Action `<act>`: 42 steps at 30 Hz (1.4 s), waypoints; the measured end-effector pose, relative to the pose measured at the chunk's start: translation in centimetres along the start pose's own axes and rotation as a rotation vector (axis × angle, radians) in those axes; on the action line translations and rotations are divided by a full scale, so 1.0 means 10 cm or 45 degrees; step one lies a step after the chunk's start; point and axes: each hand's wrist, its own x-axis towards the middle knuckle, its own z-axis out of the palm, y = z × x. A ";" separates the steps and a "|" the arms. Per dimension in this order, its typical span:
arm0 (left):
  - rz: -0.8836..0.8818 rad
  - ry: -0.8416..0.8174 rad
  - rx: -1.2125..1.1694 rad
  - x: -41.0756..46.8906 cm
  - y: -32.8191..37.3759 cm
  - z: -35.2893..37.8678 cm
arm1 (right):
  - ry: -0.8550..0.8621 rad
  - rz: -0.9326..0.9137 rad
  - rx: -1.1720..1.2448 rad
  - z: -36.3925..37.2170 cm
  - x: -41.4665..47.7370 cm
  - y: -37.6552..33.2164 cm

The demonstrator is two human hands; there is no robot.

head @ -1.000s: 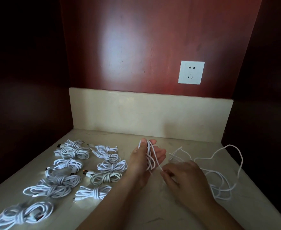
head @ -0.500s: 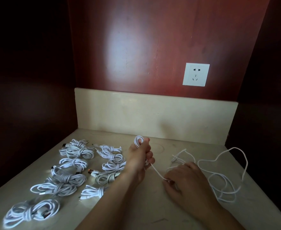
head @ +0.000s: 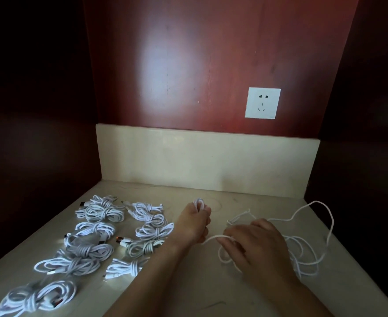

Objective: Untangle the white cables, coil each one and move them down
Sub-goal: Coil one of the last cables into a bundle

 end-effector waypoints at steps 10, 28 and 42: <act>-0.329 -0.651 0.023 -0.18 0.11 0.12 | 0.022 0.486 0.116 -0.09 0.01 0.12; 0.229 -0.430 0.274 -0.22 0.04 0.15 | -0.008 0.470 -0.004 -0.05 -0.02 0.16; 0.315 0.054 -0.445 -0.17 0.18 0.14 | -0.252 0.399 -0.041 0.02 -0.05 0.11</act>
